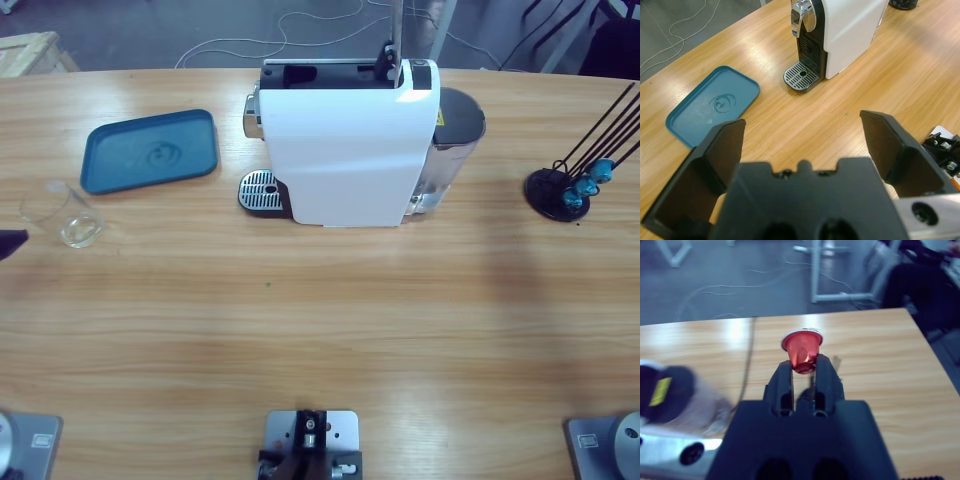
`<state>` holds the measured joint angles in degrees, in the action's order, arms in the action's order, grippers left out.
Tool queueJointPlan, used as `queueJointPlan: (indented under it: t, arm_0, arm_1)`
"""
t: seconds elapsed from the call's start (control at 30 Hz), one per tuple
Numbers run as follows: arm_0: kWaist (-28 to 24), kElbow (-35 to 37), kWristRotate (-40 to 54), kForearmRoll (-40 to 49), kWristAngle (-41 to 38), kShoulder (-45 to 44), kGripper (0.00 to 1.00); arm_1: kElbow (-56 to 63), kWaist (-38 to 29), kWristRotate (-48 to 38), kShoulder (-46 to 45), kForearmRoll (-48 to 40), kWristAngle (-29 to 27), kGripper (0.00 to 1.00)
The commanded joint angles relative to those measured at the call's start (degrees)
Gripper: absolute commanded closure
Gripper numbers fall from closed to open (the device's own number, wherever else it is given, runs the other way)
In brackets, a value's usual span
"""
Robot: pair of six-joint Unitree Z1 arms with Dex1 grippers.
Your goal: Pour coffee
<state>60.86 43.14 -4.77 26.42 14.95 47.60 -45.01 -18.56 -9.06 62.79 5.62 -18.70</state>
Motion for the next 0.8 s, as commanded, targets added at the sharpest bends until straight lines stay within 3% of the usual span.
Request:
queueJointPlan:
  t: [0.03,0.4,0.67,0.8]
  arm_0:
    - [-0.6,-2.7,0.2,1.5,0.6,-1.3,0.009]
    - [-0.6,3.2,7.4,11.6,0.4,-0.8,0.009]
    - [-0.6,3.2,8.0,11.6,-1.8,-0.3,0.009]
    - [-3.5,3.1,11.4,11.6,-1.7,0.1,0.009]
  arm_1:
    - [-0.4,-17.2,13.0,-2.6,1.9,20.1,1.0]
    - [-23.3,-33.5,36.7,23.6,6.8,22.8,1.0]
    - [-35.9,-34.1,39.4,36.5,9.3,23.2,1.0]
    - [-39.7,-32.9,40.9,41.5,9.3,23.3,1.0]
